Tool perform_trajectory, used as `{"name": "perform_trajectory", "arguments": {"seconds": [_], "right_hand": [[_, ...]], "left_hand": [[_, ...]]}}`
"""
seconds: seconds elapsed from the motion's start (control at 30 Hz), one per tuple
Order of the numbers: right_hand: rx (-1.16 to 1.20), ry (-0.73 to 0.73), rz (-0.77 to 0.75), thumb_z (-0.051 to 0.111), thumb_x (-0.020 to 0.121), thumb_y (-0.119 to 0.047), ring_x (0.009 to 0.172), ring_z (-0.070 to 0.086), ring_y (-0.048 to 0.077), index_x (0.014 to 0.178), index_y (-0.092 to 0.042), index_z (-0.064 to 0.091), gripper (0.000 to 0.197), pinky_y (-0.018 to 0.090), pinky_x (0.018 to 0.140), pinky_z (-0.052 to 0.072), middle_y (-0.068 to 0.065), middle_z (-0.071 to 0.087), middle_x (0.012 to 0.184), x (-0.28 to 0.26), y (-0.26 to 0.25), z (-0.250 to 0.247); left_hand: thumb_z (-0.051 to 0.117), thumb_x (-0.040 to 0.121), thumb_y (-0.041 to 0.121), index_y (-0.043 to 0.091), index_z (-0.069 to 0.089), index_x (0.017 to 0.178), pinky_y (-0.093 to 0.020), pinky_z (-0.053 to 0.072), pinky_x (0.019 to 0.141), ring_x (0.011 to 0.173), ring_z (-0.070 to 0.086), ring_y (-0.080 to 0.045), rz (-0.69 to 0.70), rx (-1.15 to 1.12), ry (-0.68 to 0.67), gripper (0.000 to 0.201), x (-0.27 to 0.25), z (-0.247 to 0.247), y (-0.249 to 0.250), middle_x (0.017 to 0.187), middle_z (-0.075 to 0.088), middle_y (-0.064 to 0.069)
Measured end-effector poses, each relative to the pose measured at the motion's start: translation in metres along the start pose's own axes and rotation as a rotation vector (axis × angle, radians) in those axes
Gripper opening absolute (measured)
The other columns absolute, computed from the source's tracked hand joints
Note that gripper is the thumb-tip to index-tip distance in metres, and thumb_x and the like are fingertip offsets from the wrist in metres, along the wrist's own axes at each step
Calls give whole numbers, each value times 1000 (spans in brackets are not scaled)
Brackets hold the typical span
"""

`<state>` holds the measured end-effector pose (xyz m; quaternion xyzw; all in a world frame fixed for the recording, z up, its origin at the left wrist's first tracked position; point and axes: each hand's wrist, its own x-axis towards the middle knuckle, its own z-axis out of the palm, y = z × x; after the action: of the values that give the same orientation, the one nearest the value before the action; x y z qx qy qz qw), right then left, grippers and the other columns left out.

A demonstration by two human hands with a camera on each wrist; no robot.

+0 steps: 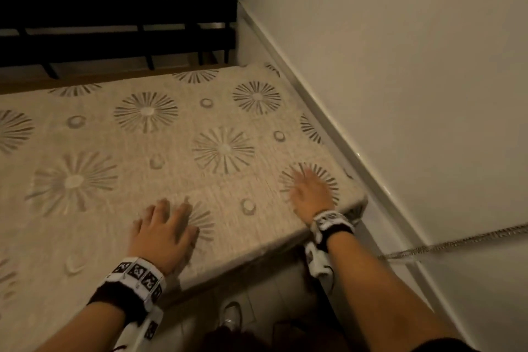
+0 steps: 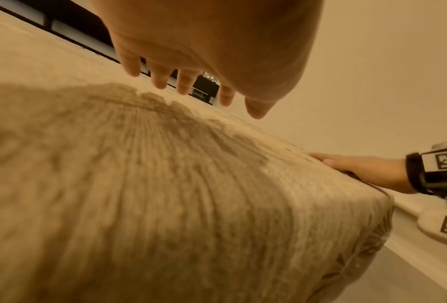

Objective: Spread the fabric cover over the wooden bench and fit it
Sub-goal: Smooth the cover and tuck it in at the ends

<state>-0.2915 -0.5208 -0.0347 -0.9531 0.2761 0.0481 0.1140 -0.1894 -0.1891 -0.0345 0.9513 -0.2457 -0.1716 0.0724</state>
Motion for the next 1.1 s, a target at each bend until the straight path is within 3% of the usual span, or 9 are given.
{"name": "perform_trajectory", "arguments": {"seconds": [0.07,0.13,0.2,0.37,0.57,0.67,0.77,0.97,1.1], "right_hand": [[42,78,349,30,91,-39,124,49,34,132,-17,50,51,46,105,39,15,51,138,2,68,-8],[71,-49,643,17,87,-51,130,43,41,138,-15,44,68,54,108,32,19,43,144,5,105,-16],[35,-52,672,18,89,-53,139,28,41,146,-10,32,72,56,115,18,20,29,153,16,77,-21],[-116,-35,-239,21,88,-44,140,31,34,144,-15,36,65,51,114,24,16,32,153,43,-167,12],[-39,-277,-1092,18,90,-43,145,25,29,145,-15,37,64,44,118,17,13,27,156,-83,-501,86],[-73,-375,-1290,34,97,-32,145,22,26,147,-18,33,51,41,118,17,9,23,158,-141,-594,112],[-41,-451,-1445,35,91,-35,118,51,33,130,-18,55,47,45,98,44,12,54,131,-186,-654,136],[-295,-472,-1520,50,72,-48,90,55,28,106,-24,56,42,38,69,47,3,55,103,-208,-707,168],[-365,-588,-1446,51,70,-52,101,48,22,111,-28,47,48,35,78,42,-2,46,113,-203,-719,165]], "left_hand": [[-3,71,72,40,18,149,-51,15,116,146,12,-35,-21,51,-51,86,-1,4,1,160,12,-9],[-5,71,72,40,14,150,-50,12,117,147,8,-34,-26,48,-74,88,-3,4,-2,161,7,-8],[0,72,73,39,15,150,-48,9,118,148,6,-32,-18,-34,-84,86,-6,1,-10,162,7,-7],[26,93,58,34,20,149,-41,0,118,149,1,-24,-127,-180,62,61,-40,-21,-82,162,7,-3],[23,98,51,28,18,151,-40,0,119,149,2,-22,-462,-165,164,58,-135,-42,-277,162,9,-1],[13,92,55,27,24,150,-43,-1,118,149,7,-23,-620,-65,160,65,-189,-40,-363,160,17,-1],[7,88,59,27,25,150,-46,-2,117,148,10,-28,-739,-46,125,72,-244,-30,-450,159,20,-4],[12,91,63,30,24,150,-44,9,118,147,14,-26,-487,-128,102,69,-297,-15,-578,160,17,-4],[9,92,55,28,17,152,-37,0,119,148,8,-28,-1037,-212,193,67,-334,-19,-669,160,11,-6]]}}
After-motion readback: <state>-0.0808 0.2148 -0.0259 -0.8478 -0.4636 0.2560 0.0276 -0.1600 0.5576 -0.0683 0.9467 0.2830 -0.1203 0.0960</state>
